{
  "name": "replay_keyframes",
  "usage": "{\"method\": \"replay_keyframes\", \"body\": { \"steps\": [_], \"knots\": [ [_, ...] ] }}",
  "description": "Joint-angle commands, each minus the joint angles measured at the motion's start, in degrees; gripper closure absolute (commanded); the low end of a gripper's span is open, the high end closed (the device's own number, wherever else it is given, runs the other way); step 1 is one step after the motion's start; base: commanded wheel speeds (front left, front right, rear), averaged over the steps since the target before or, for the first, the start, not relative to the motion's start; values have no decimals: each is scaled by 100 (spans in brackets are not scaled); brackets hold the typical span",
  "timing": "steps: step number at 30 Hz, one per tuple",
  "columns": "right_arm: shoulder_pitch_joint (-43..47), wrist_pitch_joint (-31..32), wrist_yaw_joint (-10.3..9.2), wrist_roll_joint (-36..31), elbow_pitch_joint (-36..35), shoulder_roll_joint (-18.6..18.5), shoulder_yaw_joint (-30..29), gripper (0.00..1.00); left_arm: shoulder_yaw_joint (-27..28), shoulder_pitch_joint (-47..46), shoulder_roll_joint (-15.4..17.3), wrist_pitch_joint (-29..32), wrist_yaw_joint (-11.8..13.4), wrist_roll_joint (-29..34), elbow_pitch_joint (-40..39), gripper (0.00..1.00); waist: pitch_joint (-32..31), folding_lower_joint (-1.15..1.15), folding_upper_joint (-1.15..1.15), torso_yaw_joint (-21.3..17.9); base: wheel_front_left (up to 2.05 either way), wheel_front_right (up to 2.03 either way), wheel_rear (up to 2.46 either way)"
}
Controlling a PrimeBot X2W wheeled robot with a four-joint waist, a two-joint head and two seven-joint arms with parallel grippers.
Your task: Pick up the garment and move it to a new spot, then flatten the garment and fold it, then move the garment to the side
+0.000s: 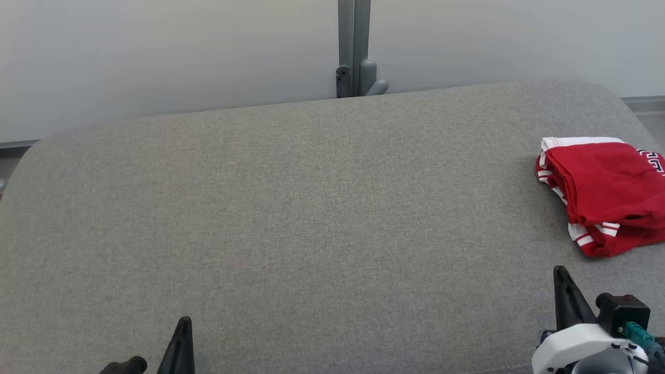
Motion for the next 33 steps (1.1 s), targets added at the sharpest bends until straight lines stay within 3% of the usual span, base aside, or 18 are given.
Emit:
{"method": "replay_keyframes", "body": {
  "steps": [1,33],
  "knots": [
    [-154,59,-1,324,-97,-42,5,100,33,-147,54,39,5,-287,-100,100,1,0,5,0,0,0,0],
    [-344,730,-3,3678,-199,-85,132,100,218,-614,158,666,-7,-3095,-147,100,22,0,21,0,0,0,0]
  ]
}}
